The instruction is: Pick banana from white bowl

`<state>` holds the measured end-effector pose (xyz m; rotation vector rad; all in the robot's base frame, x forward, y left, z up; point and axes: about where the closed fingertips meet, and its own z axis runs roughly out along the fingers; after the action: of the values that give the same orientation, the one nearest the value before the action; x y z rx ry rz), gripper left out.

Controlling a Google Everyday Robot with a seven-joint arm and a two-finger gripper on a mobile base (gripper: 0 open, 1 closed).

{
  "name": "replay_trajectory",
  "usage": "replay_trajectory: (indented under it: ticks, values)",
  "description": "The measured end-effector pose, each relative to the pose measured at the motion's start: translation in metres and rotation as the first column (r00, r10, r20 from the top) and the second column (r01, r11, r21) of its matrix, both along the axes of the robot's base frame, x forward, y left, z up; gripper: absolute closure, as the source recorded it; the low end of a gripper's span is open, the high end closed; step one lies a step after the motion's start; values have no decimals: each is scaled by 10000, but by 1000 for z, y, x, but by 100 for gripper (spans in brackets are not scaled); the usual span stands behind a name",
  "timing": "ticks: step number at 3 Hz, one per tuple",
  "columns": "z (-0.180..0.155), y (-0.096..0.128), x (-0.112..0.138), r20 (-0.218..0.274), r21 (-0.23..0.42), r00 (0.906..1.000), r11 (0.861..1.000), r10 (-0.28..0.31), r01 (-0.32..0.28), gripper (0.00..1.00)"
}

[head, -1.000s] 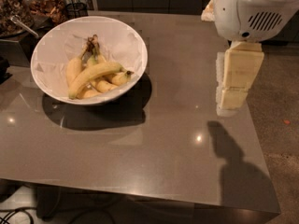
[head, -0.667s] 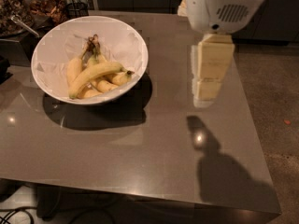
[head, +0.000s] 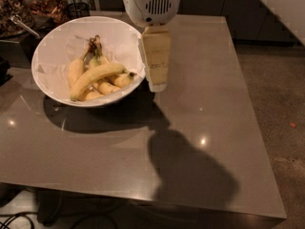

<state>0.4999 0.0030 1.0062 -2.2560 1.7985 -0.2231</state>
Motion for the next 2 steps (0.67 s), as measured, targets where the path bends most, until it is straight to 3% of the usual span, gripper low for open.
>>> replay_trajectory:
  ticks: [1,2]
  values:
    - [4,13,5,299,248,9994,9995,176,-183,0]
    - [1,25,18,292,423,9989,9984,364,-376,0]
